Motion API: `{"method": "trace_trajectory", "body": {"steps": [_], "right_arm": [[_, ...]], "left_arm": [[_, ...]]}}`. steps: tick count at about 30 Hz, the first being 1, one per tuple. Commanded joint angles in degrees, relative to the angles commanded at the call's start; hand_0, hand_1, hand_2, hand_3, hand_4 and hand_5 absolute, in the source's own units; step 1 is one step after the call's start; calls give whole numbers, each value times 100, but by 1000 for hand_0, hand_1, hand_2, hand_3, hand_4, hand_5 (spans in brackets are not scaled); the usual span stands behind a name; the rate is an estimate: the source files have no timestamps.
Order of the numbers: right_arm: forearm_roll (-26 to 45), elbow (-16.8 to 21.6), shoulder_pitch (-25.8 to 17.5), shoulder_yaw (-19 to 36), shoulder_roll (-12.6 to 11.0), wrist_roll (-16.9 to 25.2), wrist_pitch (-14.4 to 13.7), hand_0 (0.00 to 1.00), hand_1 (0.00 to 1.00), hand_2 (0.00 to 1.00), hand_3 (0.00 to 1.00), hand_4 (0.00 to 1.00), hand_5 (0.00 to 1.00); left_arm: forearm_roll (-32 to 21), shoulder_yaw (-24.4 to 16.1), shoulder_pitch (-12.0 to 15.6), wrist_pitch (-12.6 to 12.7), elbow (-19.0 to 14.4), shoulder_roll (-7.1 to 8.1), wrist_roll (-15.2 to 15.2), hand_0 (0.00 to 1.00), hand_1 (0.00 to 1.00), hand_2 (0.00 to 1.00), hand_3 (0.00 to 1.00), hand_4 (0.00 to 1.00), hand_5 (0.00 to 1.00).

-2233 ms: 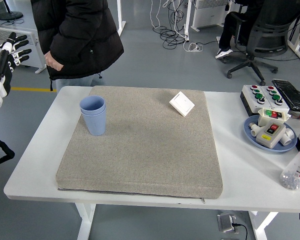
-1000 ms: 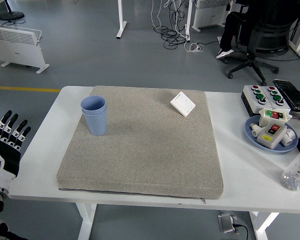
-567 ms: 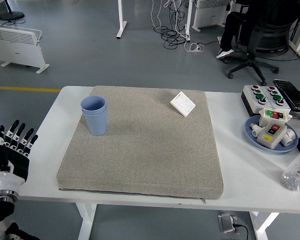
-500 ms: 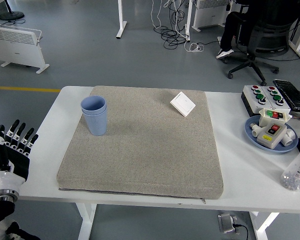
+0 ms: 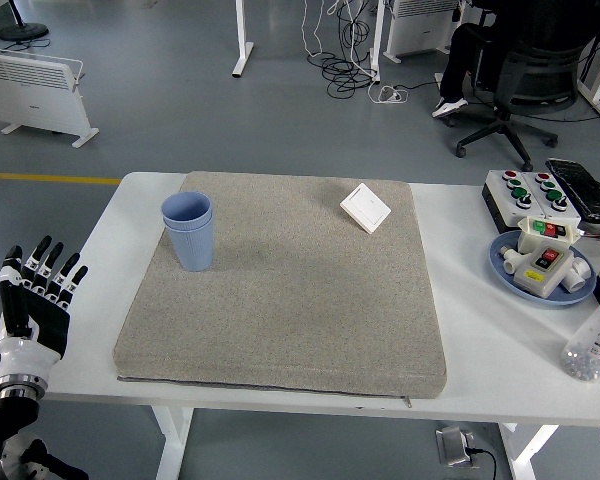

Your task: Push cup pick cup insert cup

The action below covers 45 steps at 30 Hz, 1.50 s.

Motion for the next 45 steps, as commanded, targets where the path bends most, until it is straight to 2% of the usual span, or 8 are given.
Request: {"method": "trace_trajectory", "body": {"steps": [23,45], "right_arm": [[-82,0,-12,8,-2,-39,5,755,624,646,558,78,466],[-98,0,-95,3,-6,-50,-4,755,624,646,559,77,468]], "left_arm": [[68,48,-151,47,121,0,19,853,865,940,885,598,998],[35,88,-95,72,77,0,9,853,866,940,889,602,998]]}}
